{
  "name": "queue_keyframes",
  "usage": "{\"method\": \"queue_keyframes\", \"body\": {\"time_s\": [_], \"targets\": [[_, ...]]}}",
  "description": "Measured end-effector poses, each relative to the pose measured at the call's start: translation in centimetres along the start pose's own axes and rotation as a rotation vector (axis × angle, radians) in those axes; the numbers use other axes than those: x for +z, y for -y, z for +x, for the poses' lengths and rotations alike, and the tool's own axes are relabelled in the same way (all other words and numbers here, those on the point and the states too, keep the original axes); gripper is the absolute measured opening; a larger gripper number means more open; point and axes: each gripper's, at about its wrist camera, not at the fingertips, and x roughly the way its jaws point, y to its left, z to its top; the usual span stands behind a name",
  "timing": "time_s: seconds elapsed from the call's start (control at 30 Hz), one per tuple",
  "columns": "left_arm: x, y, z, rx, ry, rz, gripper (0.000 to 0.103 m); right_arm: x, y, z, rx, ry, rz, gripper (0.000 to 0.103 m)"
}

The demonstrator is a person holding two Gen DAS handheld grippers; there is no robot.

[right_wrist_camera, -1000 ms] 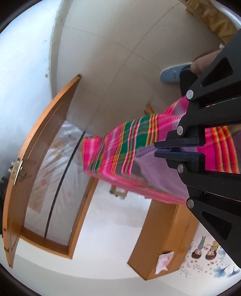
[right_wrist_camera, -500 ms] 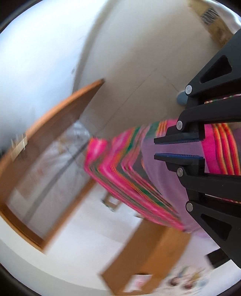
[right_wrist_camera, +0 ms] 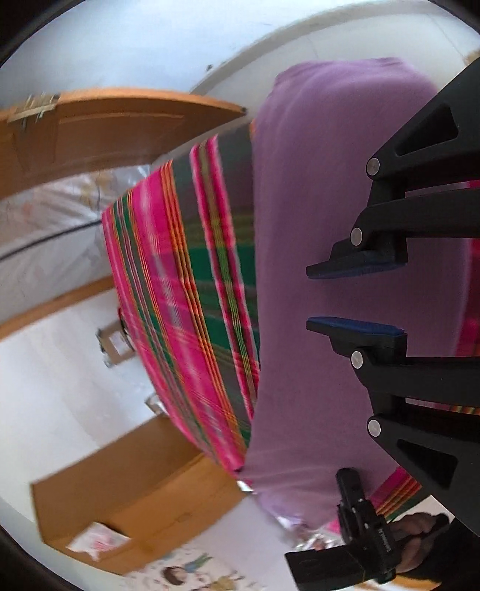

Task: Fold clothes

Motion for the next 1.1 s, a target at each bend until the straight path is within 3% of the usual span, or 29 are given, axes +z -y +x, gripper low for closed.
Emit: {"method": "queue_keyframes", "body": {"time_s": [0.13, 0.2, 0.33, 0.4, 0.6, 0.77, 0.93, 1.1], "targets": [[-0.4, -0.1, -0.1, -0.007, 0.008, 0.005, 0.006, 0.9, 2.5, 0.6, -0.086, 0.002, 0.029, 0.016], [-0.6, -0.4, -0.2, -0.016, 0.013, 0.003, 0.007, 1.0, 5.1, 0.2, -0.086, 0.012, 0.099, 0.003], [-0.6, -0.3, -0.2, -0.017, 0.018, 0.004, 0.007, 1.0, 8.1, -1.6, -0.170, 0.050, 0.168, 0.002], [-0.6, -0.1, -0.2, -0.014, 0.019, 0.008, 0.007, 0.9, 8.5, -2.5, -0.190, 0.069, 0.175, 0.010], [-1.3, 0.3, -0.7, -0.026, 0.012, 0.029, 0.007, -0.3, 1.5, -2.4, -0.019, 0.063, -0.020, 0.009], [-2.0, 0.1, -1.9, -0.031, 0.014, 0.023, 0.007, -1.9, -3.7, 0.5, 0.075, -0.055, -0.197, 0.009], [-1.4, -2.3, -4.0, 0.086, 0.103, -0.045, 0.007, -0.8, -6.6, 2.1, 0.122, -0.057, -0.233, 0.010], [-1.4, -6.1, -4.8, 0.211, 0.119, -0.159, 0.007, 1.2, -10.6, 5.0, 0.175, -0.080, -0.250, 0.010]]}}
